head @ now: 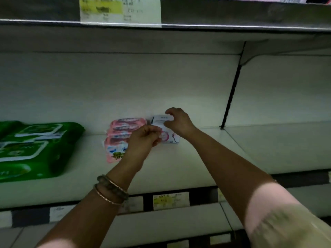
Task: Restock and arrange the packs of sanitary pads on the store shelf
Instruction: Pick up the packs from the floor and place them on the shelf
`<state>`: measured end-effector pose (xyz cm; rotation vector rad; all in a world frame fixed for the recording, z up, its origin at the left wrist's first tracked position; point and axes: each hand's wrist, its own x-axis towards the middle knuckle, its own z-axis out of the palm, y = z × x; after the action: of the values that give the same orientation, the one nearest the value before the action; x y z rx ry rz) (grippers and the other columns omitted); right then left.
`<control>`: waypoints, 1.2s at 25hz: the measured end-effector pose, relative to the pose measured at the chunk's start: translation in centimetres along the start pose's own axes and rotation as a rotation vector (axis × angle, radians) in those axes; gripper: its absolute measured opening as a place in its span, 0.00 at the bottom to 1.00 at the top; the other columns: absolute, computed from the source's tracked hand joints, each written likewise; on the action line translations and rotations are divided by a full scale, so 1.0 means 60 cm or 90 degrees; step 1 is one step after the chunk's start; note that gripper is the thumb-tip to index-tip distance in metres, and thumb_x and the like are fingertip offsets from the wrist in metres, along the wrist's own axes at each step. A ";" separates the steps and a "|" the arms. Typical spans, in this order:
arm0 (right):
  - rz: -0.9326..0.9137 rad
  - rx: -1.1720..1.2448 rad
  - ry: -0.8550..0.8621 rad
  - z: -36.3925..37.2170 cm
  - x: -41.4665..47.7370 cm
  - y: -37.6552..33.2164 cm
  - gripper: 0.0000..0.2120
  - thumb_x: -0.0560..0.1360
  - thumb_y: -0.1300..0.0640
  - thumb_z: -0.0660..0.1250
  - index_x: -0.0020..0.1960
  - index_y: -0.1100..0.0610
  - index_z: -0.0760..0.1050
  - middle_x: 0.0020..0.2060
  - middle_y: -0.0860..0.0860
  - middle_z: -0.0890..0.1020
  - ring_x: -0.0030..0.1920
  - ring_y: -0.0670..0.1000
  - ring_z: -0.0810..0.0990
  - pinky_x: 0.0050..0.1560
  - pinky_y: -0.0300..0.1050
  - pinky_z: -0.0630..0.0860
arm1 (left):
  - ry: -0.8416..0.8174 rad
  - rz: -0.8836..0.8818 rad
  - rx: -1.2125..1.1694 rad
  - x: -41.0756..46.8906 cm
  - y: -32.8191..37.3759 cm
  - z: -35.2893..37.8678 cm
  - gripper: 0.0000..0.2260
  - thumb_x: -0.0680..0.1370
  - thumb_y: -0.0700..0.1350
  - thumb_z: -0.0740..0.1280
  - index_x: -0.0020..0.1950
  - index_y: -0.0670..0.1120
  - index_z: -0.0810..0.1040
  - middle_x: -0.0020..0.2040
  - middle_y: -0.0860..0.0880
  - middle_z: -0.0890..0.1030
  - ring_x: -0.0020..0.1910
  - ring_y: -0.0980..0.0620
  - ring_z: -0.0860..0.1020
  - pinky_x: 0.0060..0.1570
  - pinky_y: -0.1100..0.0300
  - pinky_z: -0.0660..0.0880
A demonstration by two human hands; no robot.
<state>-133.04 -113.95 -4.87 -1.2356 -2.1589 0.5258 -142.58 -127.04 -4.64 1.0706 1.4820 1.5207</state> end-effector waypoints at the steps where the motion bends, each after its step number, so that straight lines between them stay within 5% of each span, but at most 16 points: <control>1: 0.017 -0.051 -0.039 0.010 0.023 0.007 0.27 0.72 0.58 0.70 0.69 0.59 0.67 0.63 0.60 0.70 0.63 0.58 0.70 0.55 0.38 0.66 | -0.009 -0.004 0.004 0.011 -0.002 0.000 0.08 0.77 0.34 0.62 0.43 0.46 0.77 0.41 0.50 0.79 0.38 0.56 0.76 0.39 0.68 0.73; 6: 0.059 -0.268 -0.165 0.050 0.084 0.052 0.47 0.66 0.47 0.75 0.75 0.56 0.53 0.71 0.60 0.60 0.70 0.61 0.60 0.68 0.56 0.61 | -0.024 -0.014 0.024 0.047 -0.020 -0.007 0.10 0.77 0.34 0.62 0.42 0.47 0.76 0.39 0.50 0.78 0.37 0.56 0.76 0.41 0.65 0.72; 15: 0.004 -0.252 -0.143 0.046 0.056 0.082 0.43 0.61 0.45 0.78 0.68 0.58 0.63 0.59 0.58 0.68 0.61 0.56 0.63 0.57 0.47 0.68 | -0.019 -0.027 0.019 0.054 -0.050 -0.004 0.08 0.77 0.34 0.62 0.45 0.46 0.77 0.42 0.47 0.78 0.38 0.55 0.76 0.40 0.65 0.72; 19: 0.019 -0.186 -0.138 -0.018 0.012 0.072 0.41 0.61 0.44 0.78 0.68 0.56 0.65 0.58 0.57 0.70 0.61 0.56 0.64 0.53 0.44 0.65 | 0.003 -0.023 0.005 0.032 -0.044 0.010 0.07 0.76 0.35 0.63 0.52 0.44 0.75 0.52 0.42 0.78 0.44 0.51 0.76 0.44 0.62 0.73; 25: -0.072 -0.094 -0.097 -0.156 -0.102 0.011 0.40 0.60 0.47 0.79 0.67 0.54 0.67 0.53 0.54 0.70 0.58 0.52 0.66 0.51 0.41 0.66 | 0.077 0.010 -0.049 -0.056 -0.013 0.067 0.22 0.77 0.48 0.64 0.69 0.45 0.64 0.63 0.42 0.72 0.59 0.45 0.74 0.51 0.56 0.74; 28: -0.115 -0.115 -0.105 -0.211 -0.204 0.000 0.38 0.60 0.46 0.79 0.66 0.51 0.68 0.52 0.52 0.69 0.55 0.49 0.63 0.51 0.43 0.67 | 0.046 0.006 -0.122 -0.151 0.011 0.108 0.26 0.75 0.56 0.63 0.70 0.47 0.64 0.60 0.46 0.76 0.55 0.50 0.78 0.52 0.54 0.75; 30: -0.141 -0.132 -0.103 -0.238 -0.272 0.002 0.37 0.59 0.45 0.78 0.64 0.50 0.69 0.50 0.50 0.69 0.55 0.48 0.63 0.53 0.43 0.69 | 0.004 -0.002 -0.161 -0.219 0.023 0.133 0.23 0.71 0.59 0.63 0.61 0.48 0.74 0.50 0.49 0.83 0.46 0.54 0.82 0.47 0.56 0.77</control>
<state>-117.05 -127.40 0.94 -1.0700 -2.5020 0.3244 -130.25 -136.27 -4.27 0.9135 1.2543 1.6599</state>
